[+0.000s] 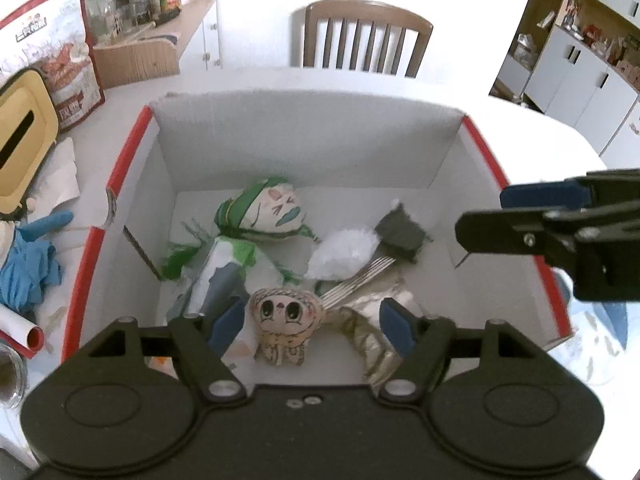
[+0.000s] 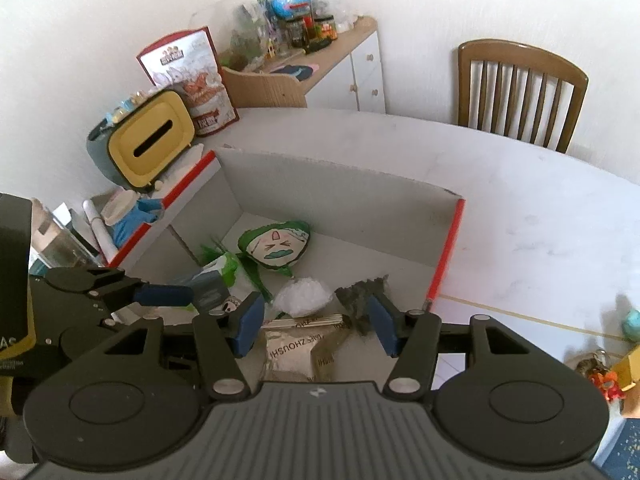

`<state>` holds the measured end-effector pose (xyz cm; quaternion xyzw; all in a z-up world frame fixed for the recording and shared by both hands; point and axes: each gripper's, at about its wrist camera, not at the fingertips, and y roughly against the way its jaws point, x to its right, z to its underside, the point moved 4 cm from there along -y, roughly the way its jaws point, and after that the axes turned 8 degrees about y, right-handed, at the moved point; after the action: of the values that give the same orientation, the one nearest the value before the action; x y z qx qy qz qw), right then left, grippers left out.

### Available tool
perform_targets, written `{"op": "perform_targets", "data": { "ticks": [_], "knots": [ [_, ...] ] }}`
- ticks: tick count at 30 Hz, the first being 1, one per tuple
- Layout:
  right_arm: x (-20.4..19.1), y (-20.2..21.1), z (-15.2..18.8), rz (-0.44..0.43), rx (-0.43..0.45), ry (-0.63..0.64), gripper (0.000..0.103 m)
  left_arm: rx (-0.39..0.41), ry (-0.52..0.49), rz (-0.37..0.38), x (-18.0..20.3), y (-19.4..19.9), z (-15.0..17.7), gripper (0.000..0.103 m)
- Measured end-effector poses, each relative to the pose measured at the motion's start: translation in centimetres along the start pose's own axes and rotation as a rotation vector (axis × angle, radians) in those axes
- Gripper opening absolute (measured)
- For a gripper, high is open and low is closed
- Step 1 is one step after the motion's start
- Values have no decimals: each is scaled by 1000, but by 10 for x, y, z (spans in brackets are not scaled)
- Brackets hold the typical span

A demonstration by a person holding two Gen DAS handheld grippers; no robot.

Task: Organize objects
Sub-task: 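Move both tools back from the box to the remaining items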

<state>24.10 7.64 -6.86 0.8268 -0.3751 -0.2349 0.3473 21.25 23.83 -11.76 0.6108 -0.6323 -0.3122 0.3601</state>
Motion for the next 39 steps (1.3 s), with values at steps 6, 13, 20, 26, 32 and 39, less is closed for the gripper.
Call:
{"op": "perform_targets", "data": {
  "ticks": [6,13,20,26,32,39],
  "knots": [
    [4,30,7,-24,51,-8,61,54,-8,11,17,23,0,77],
    [13,66,22,-39,101,-28,62,111,-25,44,42,49,-1,78],
    [28,101,43,-40,147,-75,67,166,-64,83,76,73,4,86],
    [49,128,61,-24,175,-110,70,191,-104,106,106,85,10,89],
    [69,156,82,-3,202,-119,73,197,-120,132,131,89,15,90],
    [96,184,117,54,221,-131,80,190,-128,160,158,87,22,91]
  ]
}}
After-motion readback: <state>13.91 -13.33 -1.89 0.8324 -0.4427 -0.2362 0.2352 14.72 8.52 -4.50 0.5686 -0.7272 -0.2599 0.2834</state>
